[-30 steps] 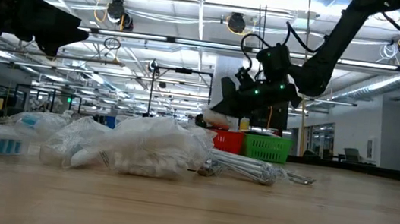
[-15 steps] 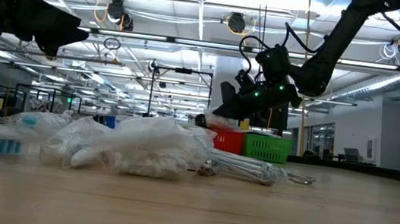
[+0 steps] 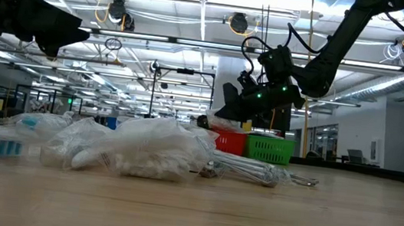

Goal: Pick & Place Travel size toiletries
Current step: Put the cotton pack into the red bin

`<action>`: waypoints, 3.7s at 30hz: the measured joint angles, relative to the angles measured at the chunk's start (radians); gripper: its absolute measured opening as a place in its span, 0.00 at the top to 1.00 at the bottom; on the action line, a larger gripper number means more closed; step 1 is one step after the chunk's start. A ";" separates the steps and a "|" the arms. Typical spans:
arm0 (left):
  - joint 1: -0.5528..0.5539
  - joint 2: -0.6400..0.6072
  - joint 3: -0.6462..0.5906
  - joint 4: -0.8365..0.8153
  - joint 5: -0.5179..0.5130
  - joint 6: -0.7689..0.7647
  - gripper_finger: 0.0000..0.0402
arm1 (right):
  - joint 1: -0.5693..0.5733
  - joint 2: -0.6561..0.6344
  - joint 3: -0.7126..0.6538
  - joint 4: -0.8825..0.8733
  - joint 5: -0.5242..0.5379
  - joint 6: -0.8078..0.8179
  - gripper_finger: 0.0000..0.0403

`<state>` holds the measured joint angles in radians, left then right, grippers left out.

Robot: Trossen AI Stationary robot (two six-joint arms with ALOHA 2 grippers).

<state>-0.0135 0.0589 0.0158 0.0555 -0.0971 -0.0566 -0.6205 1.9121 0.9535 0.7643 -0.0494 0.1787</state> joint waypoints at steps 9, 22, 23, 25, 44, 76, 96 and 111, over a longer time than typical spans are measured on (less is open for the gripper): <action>0.000 0.000 0.000 0.000 0.000 0.000 0.52 | 0.000 0.000 0.000 -0.008 0.000 0.000 0.86; 0.000 0.000 0.000 0.000 0.000 0.000 0.52 | 0.000 0.000 0.000 -0.008 0.000 0.000 0.74; 0.000 0.000 0.000 0.000 0.000 0.000 0.52 | 0.000 0.000 -0.001 -0.008 -0.001 0.000 0.74; 0.000 0.000 0.000 0.000 0.000 0.000 0.52 | 0.000 0.000 -0.001 -0.008 -0.003 0.006 0.73; 0.000 0.000 0.000 0.000 0.000 0.000 0.52 | 0.019 0.000 -0.001 0.034 -0.005 0.065 0.66; 0.000 0.000 0.000 0.000 0.000 0.000 0.52 | 0.061 -0.001 -0.001 0.130 -0.003 0.087 0.52; 0.000 0.000 0.000 0.000 0.000 0.000 0.52 | 0.341 -0.484 -0.104 -0.358 -0.235 -0.076 0.72; 0.000 0.000 0.000 0.000 -0.001 0.000 0.52 | 0.627 -1.277 -0.515 -0.558 0.128 -0.114 0.97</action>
<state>-0.0135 0.0589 0.0158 0.0555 -0.0979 -0.0566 0.0069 0.6347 0.4386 0.2066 0.0791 0.0650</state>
